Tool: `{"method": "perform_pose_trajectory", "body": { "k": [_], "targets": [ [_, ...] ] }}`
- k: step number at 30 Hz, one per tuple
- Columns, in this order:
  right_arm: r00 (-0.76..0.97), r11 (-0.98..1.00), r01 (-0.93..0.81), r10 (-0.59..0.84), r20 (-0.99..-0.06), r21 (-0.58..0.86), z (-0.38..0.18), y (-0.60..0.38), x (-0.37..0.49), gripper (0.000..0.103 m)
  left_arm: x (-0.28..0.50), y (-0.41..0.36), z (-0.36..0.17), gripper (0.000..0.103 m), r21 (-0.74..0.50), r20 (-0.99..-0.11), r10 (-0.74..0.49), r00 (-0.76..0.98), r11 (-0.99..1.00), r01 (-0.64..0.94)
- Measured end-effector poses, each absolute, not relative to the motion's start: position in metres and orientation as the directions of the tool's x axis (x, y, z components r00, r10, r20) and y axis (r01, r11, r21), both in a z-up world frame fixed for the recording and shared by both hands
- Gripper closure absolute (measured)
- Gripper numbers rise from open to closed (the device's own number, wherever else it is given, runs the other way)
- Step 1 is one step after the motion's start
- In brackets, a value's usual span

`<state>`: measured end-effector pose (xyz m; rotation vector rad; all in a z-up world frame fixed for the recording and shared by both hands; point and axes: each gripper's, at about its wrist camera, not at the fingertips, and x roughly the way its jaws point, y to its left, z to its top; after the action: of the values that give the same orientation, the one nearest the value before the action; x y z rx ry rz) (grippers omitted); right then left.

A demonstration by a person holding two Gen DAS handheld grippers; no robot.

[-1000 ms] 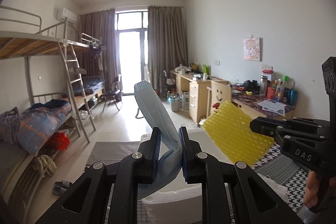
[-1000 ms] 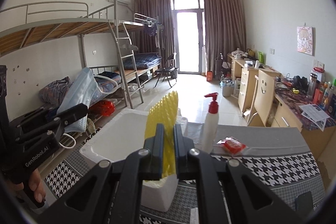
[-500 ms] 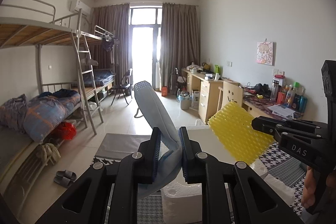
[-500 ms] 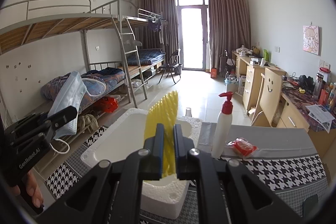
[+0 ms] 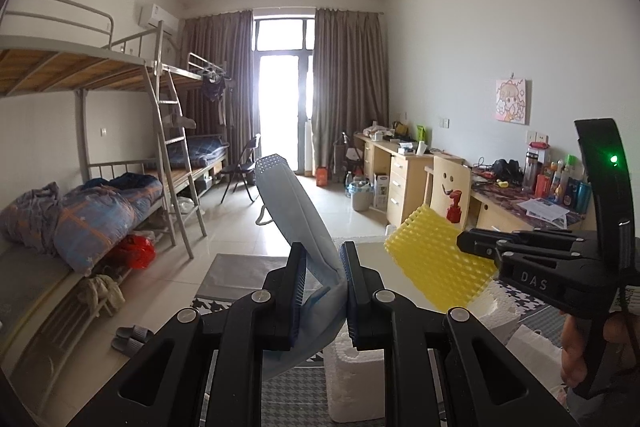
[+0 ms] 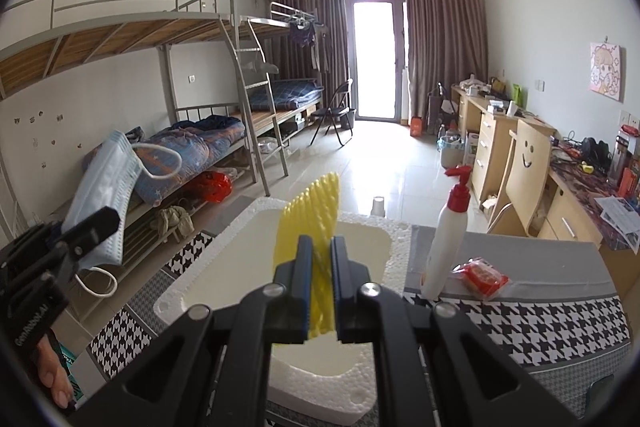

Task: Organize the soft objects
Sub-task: 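Open the right tool to drop the yellow sponge into the foam box, then lower the blue mask into the foam box and open the left tool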

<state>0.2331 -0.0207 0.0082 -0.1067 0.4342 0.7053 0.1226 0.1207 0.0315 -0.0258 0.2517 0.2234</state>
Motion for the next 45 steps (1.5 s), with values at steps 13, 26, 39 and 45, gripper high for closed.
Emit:
{"method": "perform_pose_trajectory", "body": {
  "k": [13, 26, 39, 45],
  "targets": [
    [0.67, 0.743, -0.669, 0.599, -0.439, -0.007, -0.002, -0.01, 0.227, 0.009, 0.127, 0.122, 0.032, 0.084, -0.001, -0.259, 0.188, 0.948, 0.981, -0.194],
    [0.689, 0.767, -0.64, 0.593, -0.416, 0.032, 0.004, -0.037, 0.231, 0.009, 0.144, 0.116, 0.034, 0.084, -0.001, -0.267, 0.117, 0.957, 0.993, -0.121],
    [0.73, 0.808, -0.586, 0.559, -0.393, 0.061, 0.004, -0.06, 0.235, 0.005, 0.158, 0.109, 0.034, 0.084, 0.014, -0.28, 0.08, 0.957, 0.997, -0.08],
    [0.749, 0.826, -0.56, 0.538, -0.387, 0.066, 0.003, -0.072, 0.236, 0.005, 0.167, 0.103, 0.036, 0.084, 0.02, -0.291, 0.049, 0.956, 0.999, -0.046]
  ]
}}
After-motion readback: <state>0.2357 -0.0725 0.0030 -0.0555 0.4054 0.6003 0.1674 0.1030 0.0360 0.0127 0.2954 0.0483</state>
